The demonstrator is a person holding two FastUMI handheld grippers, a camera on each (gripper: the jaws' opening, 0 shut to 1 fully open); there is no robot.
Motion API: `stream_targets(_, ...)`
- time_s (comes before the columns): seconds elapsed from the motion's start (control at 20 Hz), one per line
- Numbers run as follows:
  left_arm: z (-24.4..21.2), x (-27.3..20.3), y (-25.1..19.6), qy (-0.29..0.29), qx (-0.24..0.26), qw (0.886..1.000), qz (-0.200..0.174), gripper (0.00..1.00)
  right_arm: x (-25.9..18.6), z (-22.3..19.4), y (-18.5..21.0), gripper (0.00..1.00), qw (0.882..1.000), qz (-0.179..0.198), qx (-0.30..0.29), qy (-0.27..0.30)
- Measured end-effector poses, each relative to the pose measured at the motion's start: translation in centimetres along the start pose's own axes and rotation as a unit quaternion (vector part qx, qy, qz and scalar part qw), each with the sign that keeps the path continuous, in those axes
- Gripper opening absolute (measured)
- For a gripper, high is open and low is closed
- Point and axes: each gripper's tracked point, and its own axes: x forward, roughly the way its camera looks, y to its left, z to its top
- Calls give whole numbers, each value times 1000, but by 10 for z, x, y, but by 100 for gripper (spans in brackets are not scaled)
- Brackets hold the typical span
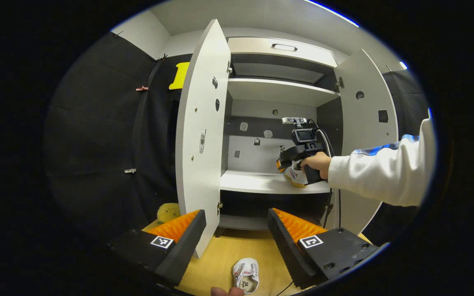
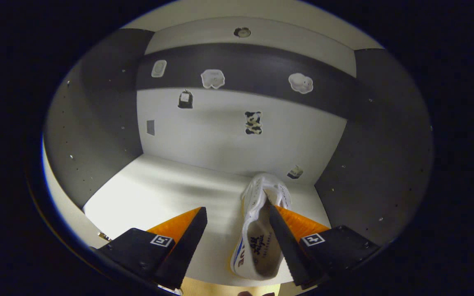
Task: Grab one shoe with the right hand and put it into the shoe cabinet, grab the other shoe with the left hand and put it into the shoe cabinet; then close the right door with the right hand and the left door with the left hand.
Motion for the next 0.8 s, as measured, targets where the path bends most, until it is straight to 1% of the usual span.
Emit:
stream_targets(0.05,-1,-1,-1,1,-3,1000,-6,95,-13,6,1,99,1000,5,8,-17)
stream_targets(0.2,-6,-6,2,2,-3,1000,-12,95,-62,19,1,98,997,10,34,-74)
stream_targets(0.35,-11,-11,8,-1,14,1000,-16,95,-123,24,-2,98,990,9,40,-132)
stream_targets(0.5,-19,-14,13,-5,24,999,-21,95,-193,18,-2,98,981,18,47,-185)
stream_targets(0.6,-29,-14,14,-4,22,999,-24,95,-236,12,-1,98,977,26,46,-208)
stream_targets(0.7,-46,-14,10,1,17,999,-36,95,-279,7,-3,98,973,27,38,-228)
stream_targets(0.8,-67,-13,6,5,30,998,-48,95,-316,0,-3,97,969,35,48,-238)
